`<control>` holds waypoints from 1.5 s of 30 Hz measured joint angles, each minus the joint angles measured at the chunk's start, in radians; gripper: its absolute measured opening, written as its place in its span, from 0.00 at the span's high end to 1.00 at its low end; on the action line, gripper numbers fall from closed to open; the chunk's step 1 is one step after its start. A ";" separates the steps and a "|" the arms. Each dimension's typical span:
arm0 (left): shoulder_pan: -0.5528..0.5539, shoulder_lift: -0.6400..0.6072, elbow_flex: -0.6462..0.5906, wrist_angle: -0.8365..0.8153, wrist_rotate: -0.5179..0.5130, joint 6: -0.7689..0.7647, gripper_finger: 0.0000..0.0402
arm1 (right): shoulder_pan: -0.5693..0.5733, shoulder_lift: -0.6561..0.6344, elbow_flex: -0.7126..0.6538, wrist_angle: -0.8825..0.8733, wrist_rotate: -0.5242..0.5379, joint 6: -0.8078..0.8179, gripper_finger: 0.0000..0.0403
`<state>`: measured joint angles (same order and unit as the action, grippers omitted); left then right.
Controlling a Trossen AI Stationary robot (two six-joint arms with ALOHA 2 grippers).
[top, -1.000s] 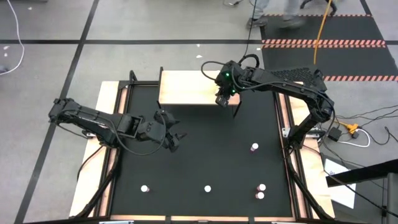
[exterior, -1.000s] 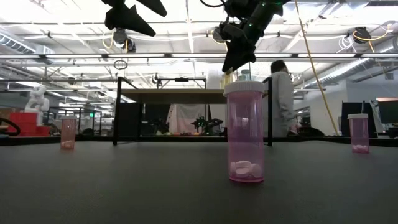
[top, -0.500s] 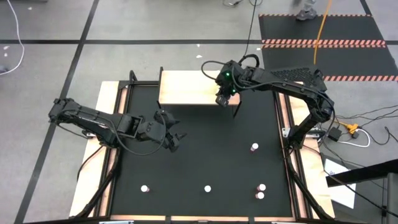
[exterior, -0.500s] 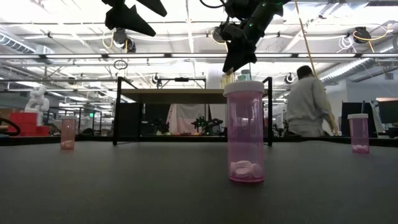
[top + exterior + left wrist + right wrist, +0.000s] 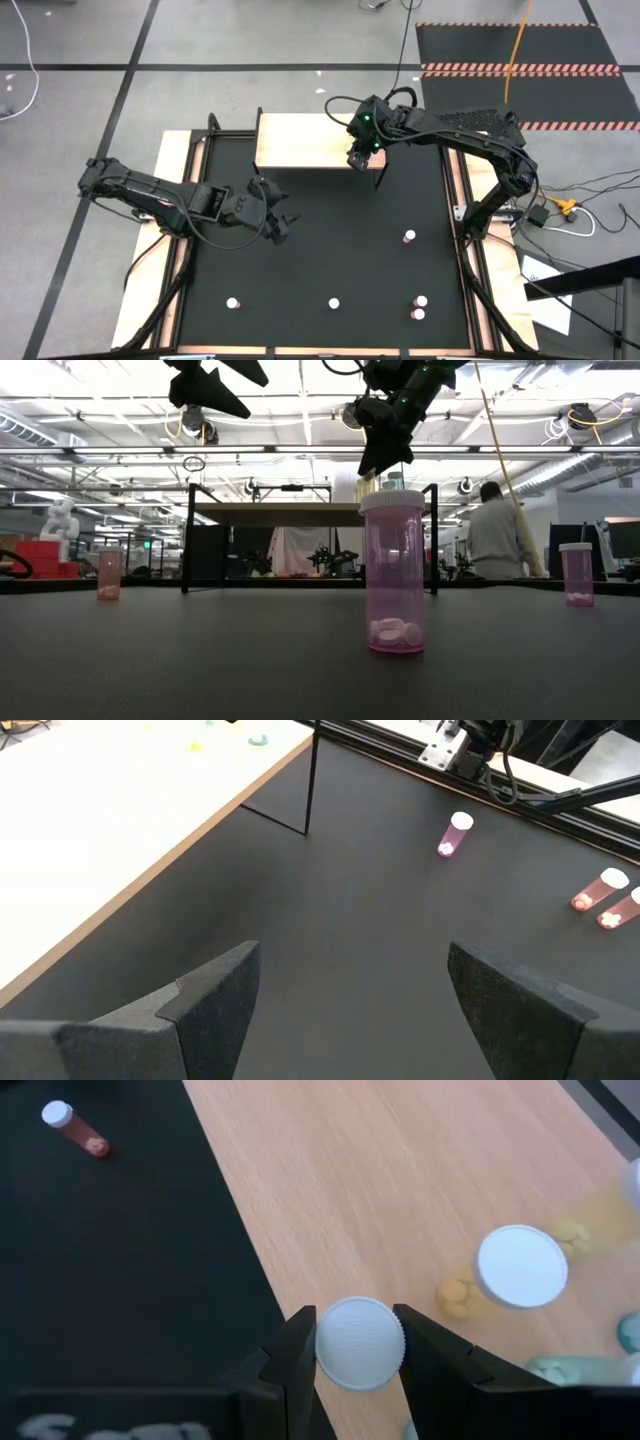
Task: Pick and place medicine bottles onto shelf by color
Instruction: Put the yellow pill bottle on the shelf aligned with the other yellow pill bottles, then adjust the bottom blue pill bottle on the shelf
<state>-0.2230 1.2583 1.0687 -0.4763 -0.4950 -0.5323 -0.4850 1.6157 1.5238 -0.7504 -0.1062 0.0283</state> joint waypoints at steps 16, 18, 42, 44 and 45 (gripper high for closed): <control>0.000 0.000 0.001 -0.004 0.011 0.011 0.19 | 0.002 -0.001 -0.053 0.036 -0.003 -0.006 0.64; 0.000 0.000 0.001 -0.005 0.011 0.011 0.19 | 0.001 -0.002 -0.053 0.036 -0.003 -0.008 0.62; 0.000 0.000 0.001 -0.023 0.015 0.025 0.19 | 0.000 -0.240 -0.052 0.050 0.060 -0.013 0.61; 0.000 0.000 0.001 -0.023 0.015 0.026 0.19 | -0.011 -0.271 -0.051 -0.001 0.060 -0.023 0.60; 0.000 0.000 0.001 -0.023 0.015 0.026 0.19 | -0.018 -0.280 -0.051 -0.043 0.060 -0.036 0.60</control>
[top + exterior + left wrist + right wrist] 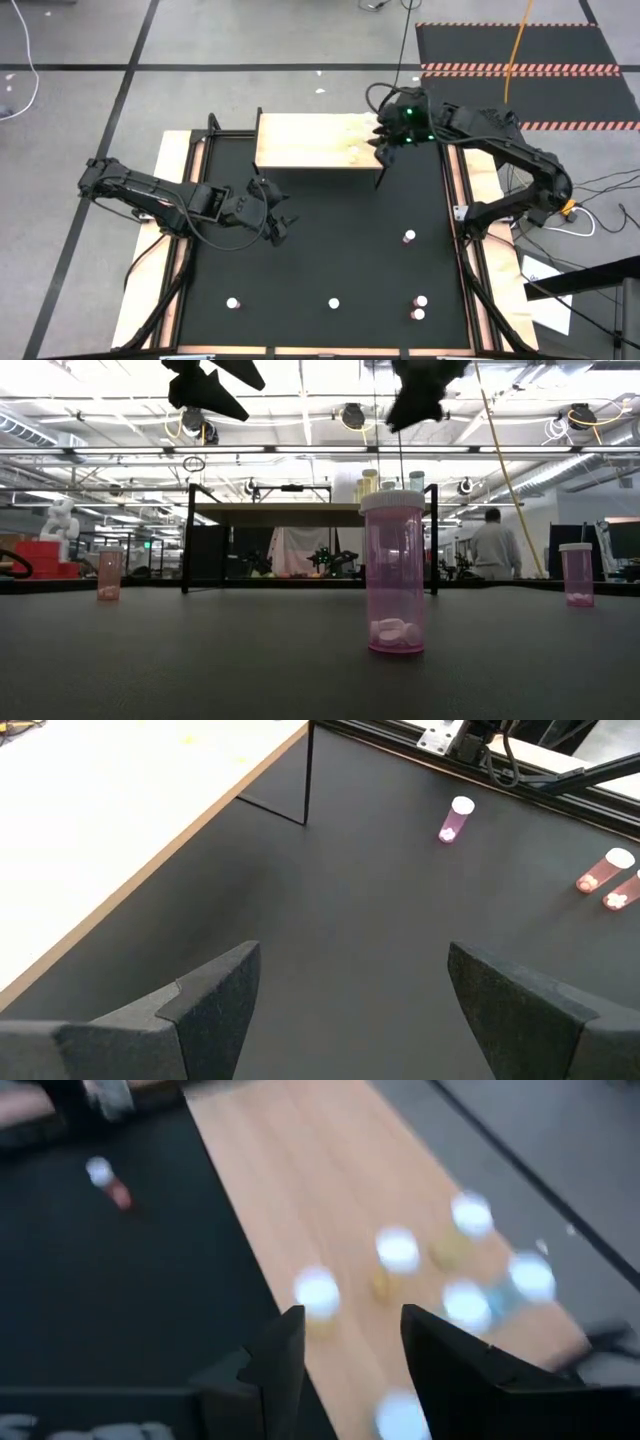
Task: Pick and place medicine bottles onto shelf by color
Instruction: Adjust the bottom blue pill bottle on the shelf
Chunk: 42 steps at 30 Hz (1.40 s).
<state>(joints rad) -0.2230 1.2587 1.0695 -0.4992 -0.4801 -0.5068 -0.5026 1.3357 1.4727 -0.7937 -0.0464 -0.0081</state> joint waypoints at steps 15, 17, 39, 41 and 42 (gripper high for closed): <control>0.000 0.000 0.000 0.000 0.000 0.000 0.19 | -0.021 -0.054 -0.240 0.050 0.052 -0.098 0.34; 0.000 0.000 0.000 -0.002 0.000 0.000 0.19 | -0.021 -0.054 -0.243 0.050 0.092 -0.111 0.34; 0.000 0.000 0.000 -0.030 0.000 0.026 0.19 | -0.074 -0.028 -0.243 0.138 0.018 -0.126 0.38; 0.000 0.000 0.000 -0.030 0.000 0.023 0.19 | -0.080 -0.027 -0.243 0.134 0.018 -0.125 0.38; 0.000 0.000 0.000 -0.030 0.000 0.023 0.19 | -0.082 -0.028 -0.243 0.135 0.018 -0.124 0.38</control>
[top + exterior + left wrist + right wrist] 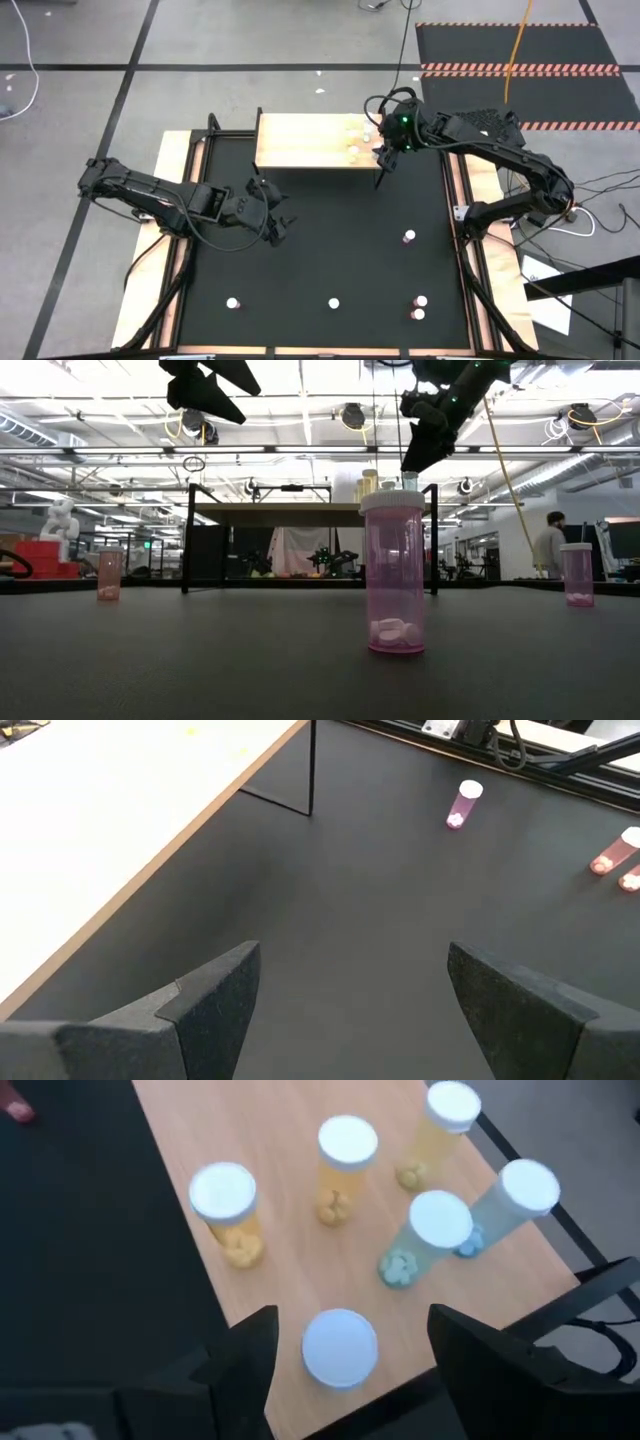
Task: Pick and place medicine bottles onto shelf by color
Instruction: Adjust the bottom blue pill bottle on the shelf
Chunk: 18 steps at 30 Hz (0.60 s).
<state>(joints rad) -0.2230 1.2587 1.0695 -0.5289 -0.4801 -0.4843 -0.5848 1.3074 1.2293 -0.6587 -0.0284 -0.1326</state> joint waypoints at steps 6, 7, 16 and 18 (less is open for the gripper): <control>0.000 0.000 0.000 0.000 0.000 0.003 0.19 | -0.027 0.000 0.000 -0.020 -0.004 0.012 0.43; 0.000 0.000 0.000 0.000 0.000 0.003 0.19 | -0.032 0.000 0.000 -0.022 -0.020 0.017 0.45; 0.000 0.000 0.000 0.000 0.000 0.008 0.19 | -0.038 0.000 0.000 -0.019 -0.081 0.041 0.57; 0.000 0.000 0.000 0.000 0.000 0.008 0.19 | -0.038 0.000 0.000 -0.019 -0.081 0.042 0.59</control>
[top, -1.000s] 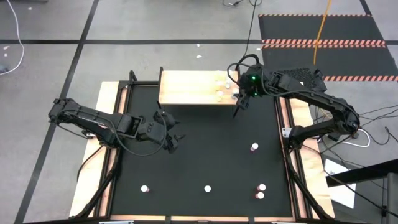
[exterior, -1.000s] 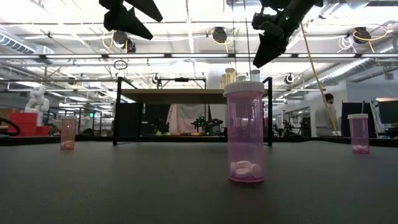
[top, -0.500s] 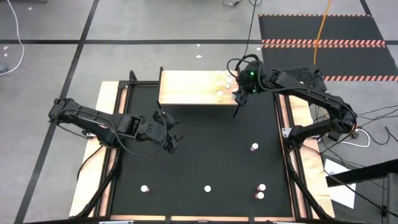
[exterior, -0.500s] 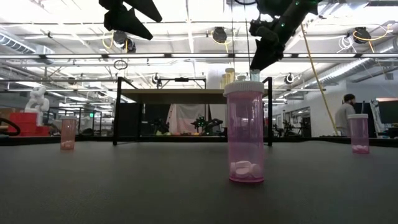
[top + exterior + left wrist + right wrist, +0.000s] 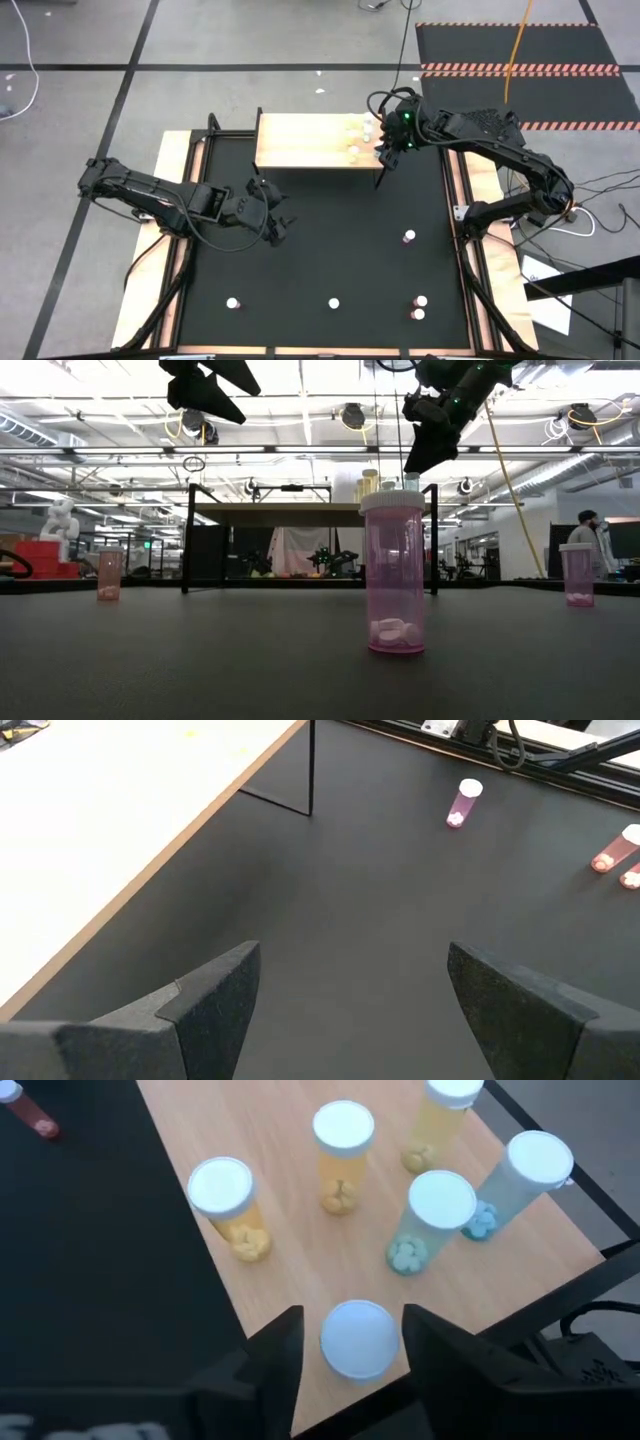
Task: Pick and place medicine bottles onto shelf by color
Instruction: Adjust the bottom blue pill bottle on the shelf
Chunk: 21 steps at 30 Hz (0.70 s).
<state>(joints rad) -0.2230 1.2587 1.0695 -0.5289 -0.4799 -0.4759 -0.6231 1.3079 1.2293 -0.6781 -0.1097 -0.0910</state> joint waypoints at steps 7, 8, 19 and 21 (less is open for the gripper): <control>0.000 0.000 0.000 0.000 0.000 -0.001 0.19 | 0.000 0.000 0.000 -0.001 -0.002 0.004 0.65; 0.000 0.000 0.000 0.000 0.000 -0.001 0.19 | 0.000 0.000 0.000 0.000 -0.009 0.005 0.66; 0.027 0.000 0.000 0.001 0.000 -0.001 0.19 | 0.003 0.000 0.000 0.039 -0.045 0.026 0.67; 0.032 0.000 0.000 0.001 0.000 -0.004 0.19 | 0.003 0.000 0.000 0.039 -0.028 0.022 0.67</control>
<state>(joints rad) -0.1911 1.2587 1.0691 -0.5282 -0.4801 -0.4797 -0.6202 1.3079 1.2296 -0.6392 -0.1372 -0.0688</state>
